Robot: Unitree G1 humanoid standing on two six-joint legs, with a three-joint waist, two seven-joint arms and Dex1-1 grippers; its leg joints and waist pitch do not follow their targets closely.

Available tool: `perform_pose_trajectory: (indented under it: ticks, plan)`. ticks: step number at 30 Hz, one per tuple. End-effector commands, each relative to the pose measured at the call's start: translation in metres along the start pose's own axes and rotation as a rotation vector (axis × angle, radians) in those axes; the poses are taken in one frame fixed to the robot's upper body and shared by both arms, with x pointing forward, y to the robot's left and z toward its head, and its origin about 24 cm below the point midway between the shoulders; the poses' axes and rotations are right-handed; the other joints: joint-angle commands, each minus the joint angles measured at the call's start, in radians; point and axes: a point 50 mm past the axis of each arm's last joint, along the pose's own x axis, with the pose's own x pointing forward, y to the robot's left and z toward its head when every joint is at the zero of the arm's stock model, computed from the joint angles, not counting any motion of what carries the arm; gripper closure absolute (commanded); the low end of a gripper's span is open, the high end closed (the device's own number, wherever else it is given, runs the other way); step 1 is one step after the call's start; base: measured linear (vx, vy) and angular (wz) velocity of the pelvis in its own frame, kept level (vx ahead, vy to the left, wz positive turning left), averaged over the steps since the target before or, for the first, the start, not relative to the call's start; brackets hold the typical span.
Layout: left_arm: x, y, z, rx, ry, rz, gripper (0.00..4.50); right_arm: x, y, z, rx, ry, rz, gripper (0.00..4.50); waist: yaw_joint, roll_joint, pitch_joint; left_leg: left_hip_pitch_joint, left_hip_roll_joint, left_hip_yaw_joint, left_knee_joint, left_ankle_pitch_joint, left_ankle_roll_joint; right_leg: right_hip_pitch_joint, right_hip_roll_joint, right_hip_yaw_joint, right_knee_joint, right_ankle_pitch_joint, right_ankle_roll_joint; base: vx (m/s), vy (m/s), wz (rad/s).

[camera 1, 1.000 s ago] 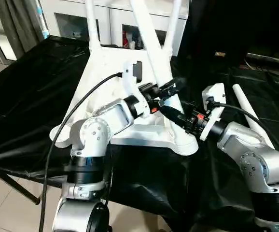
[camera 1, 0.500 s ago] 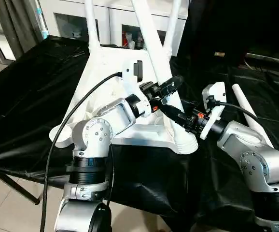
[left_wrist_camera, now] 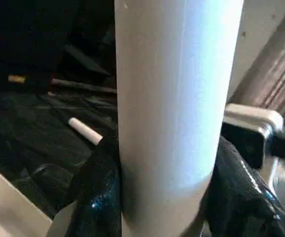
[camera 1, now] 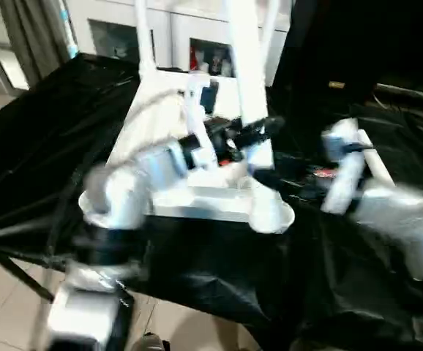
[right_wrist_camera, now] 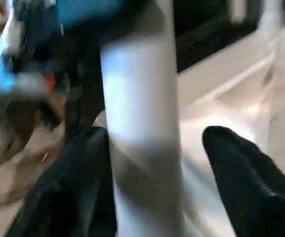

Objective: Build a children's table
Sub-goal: Pick table leg

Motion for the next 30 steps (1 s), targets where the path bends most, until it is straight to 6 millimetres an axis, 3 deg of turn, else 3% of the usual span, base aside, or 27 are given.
perform_pose_trajectory:
  ticks: [1,3,4,8,10,15,16,25,28,29,30]
  plan:
    - [0.004,-0.004,0.005,0.012,0.013,-0.057,2.65,-0.002,0.005,0.002,0.004,0.031,0.059,1.10,0.004,-0.007,-0.082,0.020,0.026,-0.009,-0.061,-0.141,0.002,0.049,-0.041,0.031,-0.066,-0.185,-0.160,0.000,0.000,0.00]
    - [0.005,-0.005,0.007,0.024,0.023,-0.077,2.65,-0.004,0.008,0.001,0.004,0.065,0.088,1.10,0.003,-0.010,-0.083,0.021,0.027,-0.010,-0.061,-0.147,-0.001,0.049,-0.043,0.030,-0.066,-0.187,-0.168,0.000,0.000,0.00]
    - [0.005,-0.006,0.008,0.025,0.027,-0.092,2.65,-0.004,0.009,-0.001,-0.002,0.083,0.090,1.10,0.005,-0.002,-0.083,0.022,0.028,-0.011,-0.061,-0.145,-0.005,0.049,-0.043,0.030,-0.065,-0.176,-0.177,0.000,0.000,0.00]
    - [0.005,-0.009,0.009,0.016,0.029,-0.127,2.65,-0.002,0.011,-0.003,0.006,0.091,0.093,1.10,0.004,-0.005,-0.083,0.021,0.028,-0.010,-0.060,-0.155,-0.009,0.050,-0.044,0.030,-0.064,-0.166,-0.194,0.000,0.000,0.00]
    - [0.005,-0.011,0.009,0.007,0.027,-0.154,2.65,0.000,0.013,-0.004,0.017,0.092,0.105,1.10,0.003,-0.013,-0.082,0.020,0.028,-0.009,-0.060,-0.154,-0.005,0.049,-0.043,0.030,-0.064,-0.178,-0.195,0.000,0.000,0.00]
    - [0.004,-0.012,0.009,-0.018,0.009,-0.179,2.65,0.003,0.013,-0.011,0.027,0.125,0.111,1.10,0.003,-0.012,-0.080,0.020,0.028,-0.010,-0.061,-0.164,-0.010,0.047,-0.044,0.029,-0.067,-0.210,-0.187,0.000,0.000,0.00]
    - [0.005,-0.012,0.010,-0.022,0.005,-0.180,2.65,0.004,0.012,-0.011,0.032,0.127,0.106,1.38,0.002,-0.012,-0.077,0.019,0.028,-0.010,-0.062,-0.169,-0.013,0.046,-0.044,0.030,-0.069,-0.217,-0.184,0.000,0.000,0.00]
    - [0.005,-0.011,0.012,-0.033,-0.002,-0.174,2.65,0.006,0.011,-0.015,0.032,0.138,0.082,2.10,0.001,-0.009,-0.075,0.020,0.027,-0.011,-0.063,-0.172,-0.015,0.046,-0.043,0.030,-0.069,-0.211,-0.177,0.000,0.000,0.00]
    - [0.004,-0.010,0.013,-0.032,-0.007,-0.169,2.65,0.007,0.011,-0.015,0.028,0.132,0.069,2.33,0.000,-0.013,-0.076,0.020,0.028,-0.011,-0.063,-0.171,-0.012,0.046,-0.043,0.030,-0.069,-0.215,-0.180,0.000,0.000,0.00]
    - [0.005,-0.006,0.012,-0.032,-0.018,-0.136,2.09,0.008,0.011,-0.014,0.022,0.128,0.057,2.40,0.000,-0.013,-0.076,0.021,0.028,-0.011,-0.062,-0.169,-0.012,0.046,-0.043,0.030,-0.069,-0.215,-0.179,0.000,0.000,0.00]
    - [0.007,-0.003,0.013,-0.052,-0.033,-0.096,1.95,0.009,0.010,-0.014,0.021,0.125,0.051,2.43,-0.001,-0.013,-0.075,0.020,0.028,-0.011,-0.063,-0.171,-0.013,0.045,-0.043,0.030,-0.069,-0.217,-0.179,0.000,0.000,0.00]
